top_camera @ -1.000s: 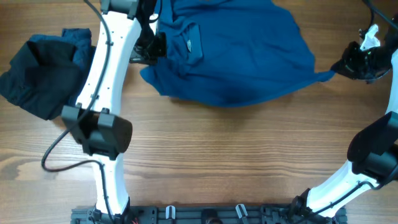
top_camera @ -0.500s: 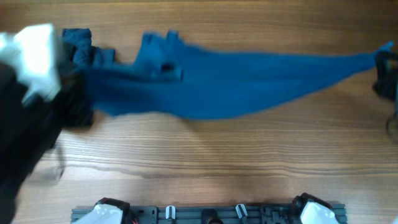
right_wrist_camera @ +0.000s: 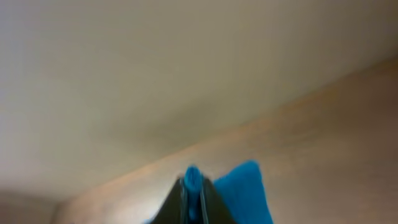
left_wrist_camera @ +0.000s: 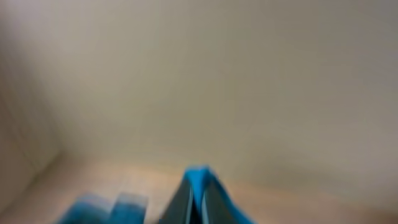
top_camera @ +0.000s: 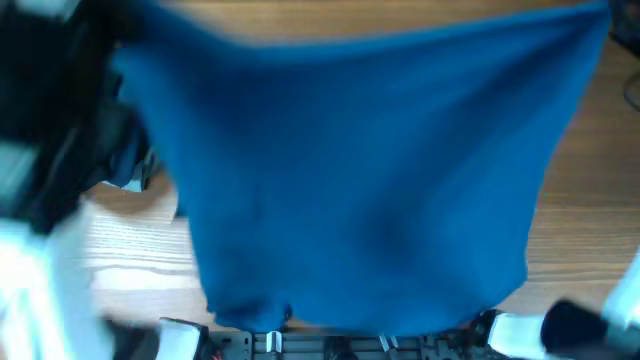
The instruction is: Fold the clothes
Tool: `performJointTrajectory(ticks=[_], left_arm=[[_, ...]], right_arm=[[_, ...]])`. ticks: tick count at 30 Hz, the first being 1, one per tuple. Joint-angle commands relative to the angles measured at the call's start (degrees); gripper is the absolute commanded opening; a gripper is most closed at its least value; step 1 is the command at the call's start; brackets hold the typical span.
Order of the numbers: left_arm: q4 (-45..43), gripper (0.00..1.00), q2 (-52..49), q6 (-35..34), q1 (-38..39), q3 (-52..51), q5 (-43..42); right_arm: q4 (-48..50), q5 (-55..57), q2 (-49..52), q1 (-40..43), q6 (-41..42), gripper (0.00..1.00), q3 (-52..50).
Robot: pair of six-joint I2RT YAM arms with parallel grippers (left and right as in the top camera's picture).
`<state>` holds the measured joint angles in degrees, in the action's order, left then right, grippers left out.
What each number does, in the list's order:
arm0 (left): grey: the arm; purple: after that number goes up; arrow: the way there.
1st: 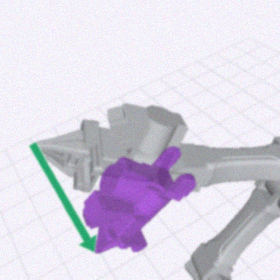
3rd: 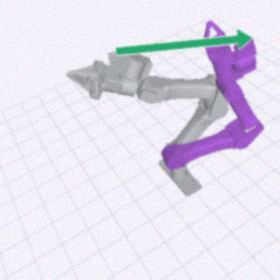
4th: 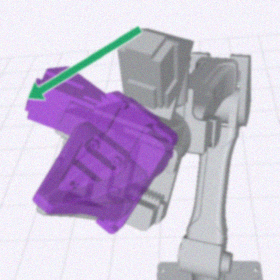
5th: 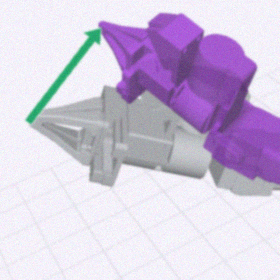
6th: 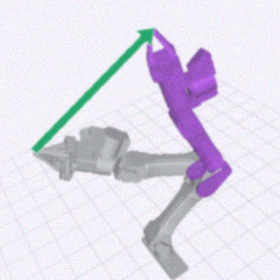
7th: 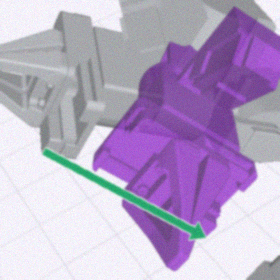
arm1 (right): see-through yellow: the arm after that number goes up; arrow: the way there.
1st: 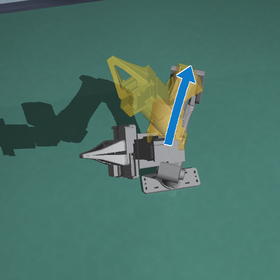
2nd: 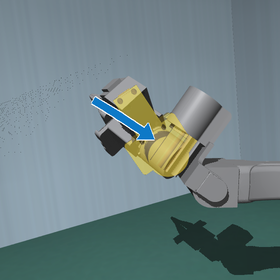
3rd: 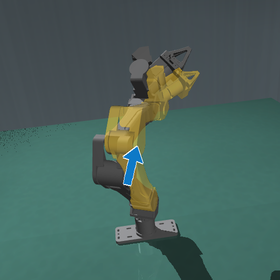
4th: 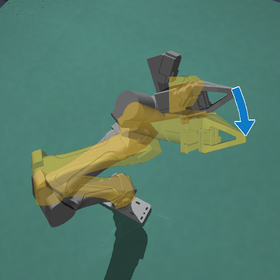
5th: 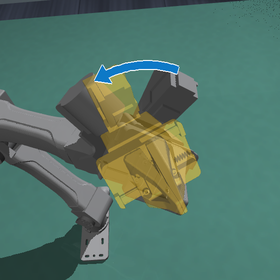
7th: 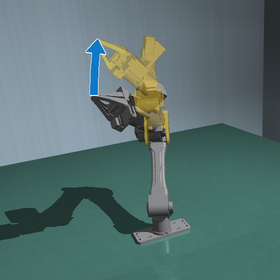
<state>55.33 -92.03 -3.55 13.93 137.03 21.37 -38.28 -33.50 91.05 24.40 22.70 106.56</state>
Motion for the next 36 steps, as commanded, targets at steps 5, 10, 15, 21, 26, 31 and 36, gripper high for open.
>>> performJointTrajectory(ticks=[5, 10, 15, 21, 26, 31, 36], left_arm=[[-23.1, 0.04, -14.4, 18.4, 0.4, 14.7, -1.8], [-3.0, 0.04, -13.3, 13.5, 0.3, 19.2, -2.7], [29.1, 0.14, -17.4, 1.0, -2.9, 16.6, -11.6], [41.2, 0.08, -25.9, -3.0, -6.7, -2.3, -23.8], [41.2, 0.04, -25.2, -5.2, -6.8, -22.7, -24.6], [39.9, 0.06, -23.9, -5.9, -6.6, -32.1, -25.1], [33.6, 0.39, -21.6, -4.2, -2.7, -33.0, -31.4]], right_arm=[[38.0, -15.1, 8.1, 2.3, 22.2, 0.04, 3.2], [19.4, -15.8, 6.6, 4.6, 8.2, 0.04, 6.6], [-14.0, 4.1, 8.2, 2.9, -6.1, 0.04, 5.6], [-26.1, 17.2, 14.1, -3.1, -12.7, 0.04, -8.2], [-25.8, 21.8, 14.8, -3.8, -13.7, 0.1, -20.5], [-25.6, 26.5, 14.8, -3.4, -13.5, 0.48, -24.1], [-21.7, 21.9, 14.6, -2.2, -14.5, 0.63, -23.5]])
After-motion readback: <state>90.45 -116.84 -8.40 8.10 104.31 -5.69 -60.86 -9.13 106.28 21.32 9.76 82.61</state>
